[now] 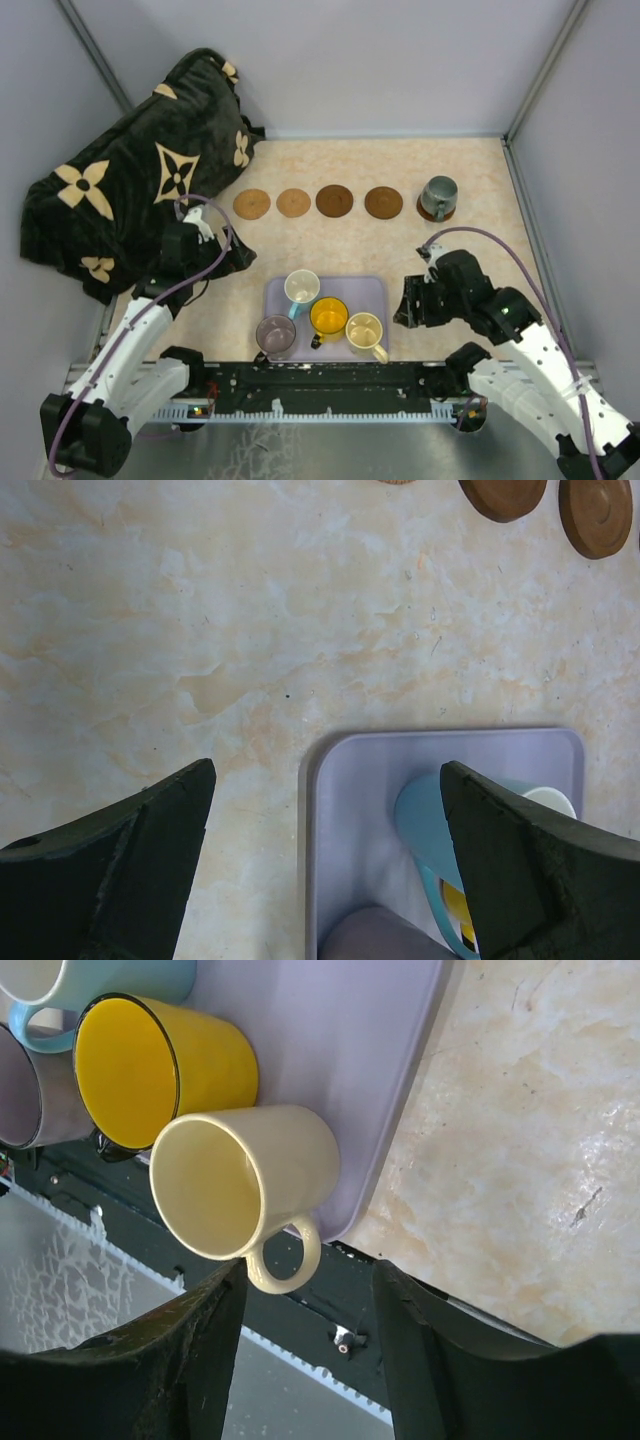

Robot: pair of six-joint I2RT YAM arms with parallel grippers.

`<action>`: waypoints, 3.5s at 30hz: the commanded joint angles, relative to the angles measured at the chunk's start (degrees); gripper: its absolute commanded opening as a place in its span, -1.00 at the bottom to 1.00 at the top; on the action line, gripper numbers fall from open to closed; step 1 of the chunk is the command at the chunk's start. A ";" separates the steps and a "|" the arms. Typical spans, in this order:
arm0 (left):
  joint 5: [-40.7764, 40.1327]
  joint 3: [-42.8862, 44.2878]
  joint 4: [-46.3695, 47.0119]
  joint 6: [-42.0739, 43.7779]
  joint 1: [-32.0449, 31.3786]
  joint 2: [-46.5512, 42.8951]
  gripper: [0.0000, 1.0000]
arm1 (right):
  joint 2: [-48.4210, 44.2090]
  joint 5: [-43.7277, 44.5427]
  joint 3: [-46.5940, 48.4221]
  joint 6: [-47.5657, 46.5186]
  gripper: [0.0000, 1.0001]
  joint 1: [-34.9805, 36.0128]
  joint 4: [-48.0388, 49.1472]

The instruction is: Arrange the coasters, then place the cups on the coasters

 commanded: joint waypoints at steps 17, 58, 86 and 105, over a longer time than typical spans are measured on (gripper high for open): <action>4.08 -0.95 4.42 0.65 -0.30 3.57 0.99 | 25.17 10.57 5.74 -1.38 -0.02 18.04 14.51; 4.69 -2.25 6.29 1.18 -0.29 4.99 0.99 | 33.68 28.82 7.92 -1.45 -0.91 19.60 28.30; 4.44 -1.92 5.66 2.18 -0.30 5.01 0.99 | 29.83 35.42 11.37 -2.79 -0.14 19.59 29.20; 4.49 -2.09 5.33 1.38 -0.30 4.36 0.99 | 19.22 18.07 4.89 -1.90 0.12 20.50 18.88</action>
